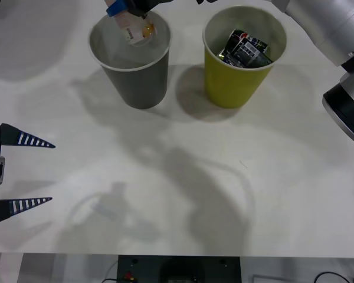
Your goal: Put the can into the green bin and the plastic bottle into the gray bin
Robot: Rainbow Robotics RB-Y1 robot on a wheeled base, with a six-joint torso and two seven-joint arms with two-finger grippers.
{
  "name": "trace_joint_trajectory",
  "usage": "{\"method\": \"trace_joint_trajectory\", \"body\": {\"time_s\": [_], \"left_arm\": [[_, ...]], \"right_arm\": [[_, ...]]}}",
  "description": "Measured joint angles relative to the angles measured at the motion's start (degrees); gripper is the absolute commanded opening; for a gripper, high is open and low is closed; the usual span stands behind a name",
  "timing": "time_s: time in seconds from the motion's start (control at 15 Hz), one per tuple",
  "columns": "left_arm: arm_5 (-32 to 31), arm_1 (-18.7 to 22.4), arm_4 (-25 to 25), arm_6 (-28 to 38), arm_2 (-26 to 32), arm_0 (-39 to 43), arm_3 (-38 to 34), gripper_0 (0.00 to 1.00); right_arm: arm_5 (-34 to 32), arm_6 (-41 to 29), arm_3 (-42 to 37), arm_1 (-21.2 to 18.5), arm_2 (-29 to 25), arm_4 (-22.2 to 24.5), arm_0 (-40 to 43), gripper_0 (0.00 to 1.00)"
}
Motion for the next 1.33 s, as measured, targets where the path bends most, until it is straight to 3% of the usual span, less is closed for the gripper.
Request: {"method": "trace_joint_trajectory", "body": {"time_s": [0.07, 0.13, 0.6, 0.93, 1.13, 1.33], "left_arm": [[0.0, 0.0, 0.0, 0.0, 0.0, 0.0, 0.0, 0.98], [0.0, 0.0, 0.0, 0.0, 0.0, 0.0, 0.0, 0.98], [0.0, 0.0, 0.0, 0.0, 0.0, 0.0, 0.0, 0.98], [0.0, 0.0, 0.0, 0.0, 0.0, 0.0, 0.0, 0.98], [0.0, 0.0, 0.0, 0.0, 0.0, 0.0, 0.0, 0.98], [0.0, 0.0, 0.0, 0.0, 0.0, 0.0, 0.0, 0.98]], "right_arm": [[0.1, 0.5, 0.3, 0.1, 0.0, 0.3, 0.0, 0.71], [0.1, 1.2, 0.3, 0.2, 0.0, 0.4, 0.0, 0.99], [-1.6, 4.2, 0.0, -0.9, -0.2, -0.6, -0.1, 1.00], [-16.5, 4.2, -8.4, -7.4, -7.9, -3.1, 0.8, 1.00], [-21.7, 5.5, -13.3, -12.0, -12.1, -8.7, 3.9, 1.00], [-25.7, 6.5, -21.0, -16.0, -16.2, -10.9, 9.5, 1.00]]}}
